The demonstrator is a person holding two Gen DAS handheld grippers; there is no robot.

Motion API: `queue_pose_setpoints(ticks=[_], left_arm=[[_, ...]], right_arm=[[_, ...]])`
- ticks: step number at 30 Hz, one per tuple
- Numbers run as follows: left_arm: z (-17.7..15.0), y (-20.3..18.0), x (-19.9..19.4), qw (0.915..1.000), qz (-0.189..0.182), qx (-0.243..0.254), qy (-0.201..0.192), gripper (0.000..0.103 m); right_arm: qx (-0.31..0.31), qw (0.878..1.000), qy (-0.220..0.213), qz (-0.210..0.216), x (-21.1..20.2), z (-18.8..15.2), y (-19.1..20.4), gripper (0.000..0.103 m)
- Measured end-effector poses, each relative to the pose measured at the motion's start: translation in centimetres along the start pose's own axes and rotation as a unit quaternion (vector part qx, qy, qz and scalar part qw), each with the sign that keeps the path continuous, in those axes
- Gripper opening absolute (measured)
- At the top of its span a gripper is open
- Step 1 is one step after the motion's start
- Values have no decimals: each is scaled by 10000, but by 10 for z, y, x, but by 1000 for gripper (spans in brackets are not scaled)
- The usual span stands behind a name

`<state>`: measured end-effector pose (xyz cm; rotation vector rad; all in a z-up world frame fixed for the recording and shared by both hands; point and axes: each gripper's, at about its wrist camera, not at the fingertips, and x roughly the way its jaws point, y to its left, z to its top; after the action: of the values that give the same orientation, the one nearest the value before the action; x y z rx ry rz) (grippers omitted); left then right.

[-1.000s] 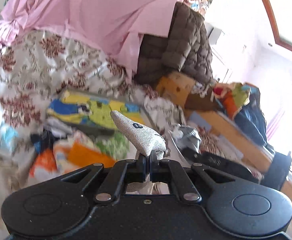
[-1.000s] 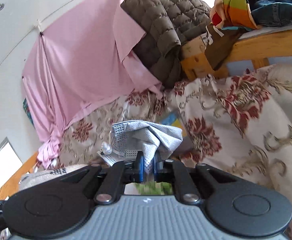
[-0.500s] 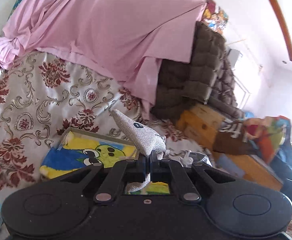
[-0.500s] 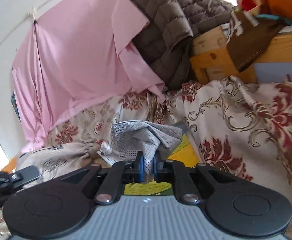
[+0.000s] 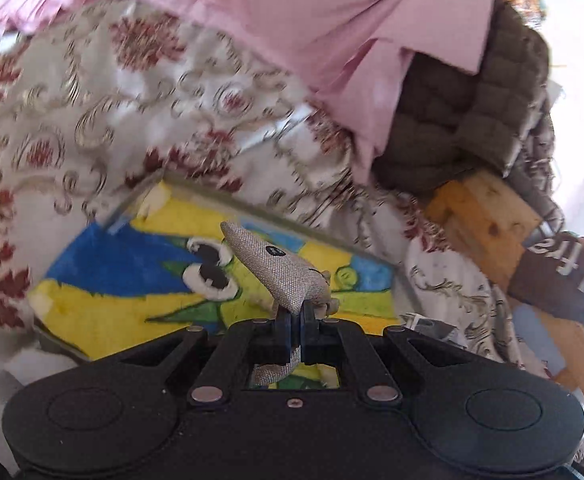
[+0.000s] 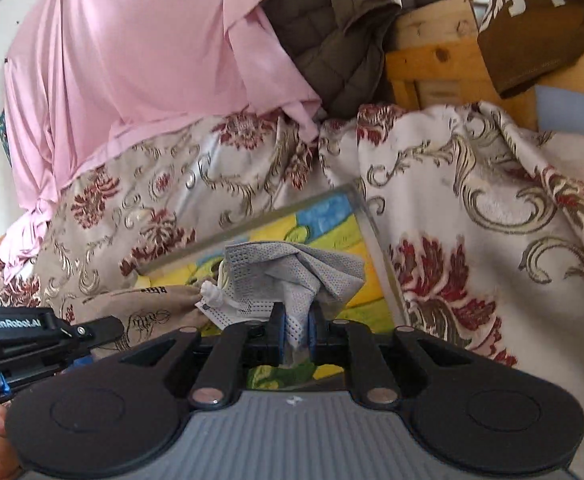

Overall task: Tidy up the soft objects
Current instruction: 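Lift the grey pouch with the left gripper and lower it into the cartoon tray, then open the left gripper to release the pouch and withdraw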

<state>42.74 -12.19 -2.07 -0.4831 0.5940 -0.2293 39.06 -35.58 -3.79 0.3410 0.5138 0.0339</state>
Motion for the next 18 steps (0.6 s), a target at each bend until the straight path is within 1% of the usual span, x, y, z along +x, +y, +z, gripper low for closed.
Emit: queue_pose_setpoints(ticks=[1,4,7,9,11,14,16,17,18], left_arm=[[-1,1,3,10000,57,-33,73,3],[-3,4,10,9991,305,-17,300,5],[-3,8,13,9975,463,-136,512,8],[-2,11,12,9967,572,-197,550,15],[-1,12,8,9962,649,-232,536,17],[0,11,1,9958,704,-233,531,33],[0,8,-9,9960,741,-172,467,39],[0,6,-13,9962,753,-133,428,43],[0,4,-18,9963,765,-92,385,47]], right_arm=[[24,10000,27,15,0,0,-1,17],[11,10000,80,6,1,0,0,26],[-37,9999,92,-20,-1,0,1,31],[-59,9999,98,-47,-3,0,1,33],[-74,9999,92,-71,-6,1,0,36],[-85,9999,55,-55,-13,2,0,48],[-107,9999,3,-22,-20,4,1,57],[-115,9999,-29,0,-24,4,2,59],[-132,9999,-75,41,-31,4,3,64]])
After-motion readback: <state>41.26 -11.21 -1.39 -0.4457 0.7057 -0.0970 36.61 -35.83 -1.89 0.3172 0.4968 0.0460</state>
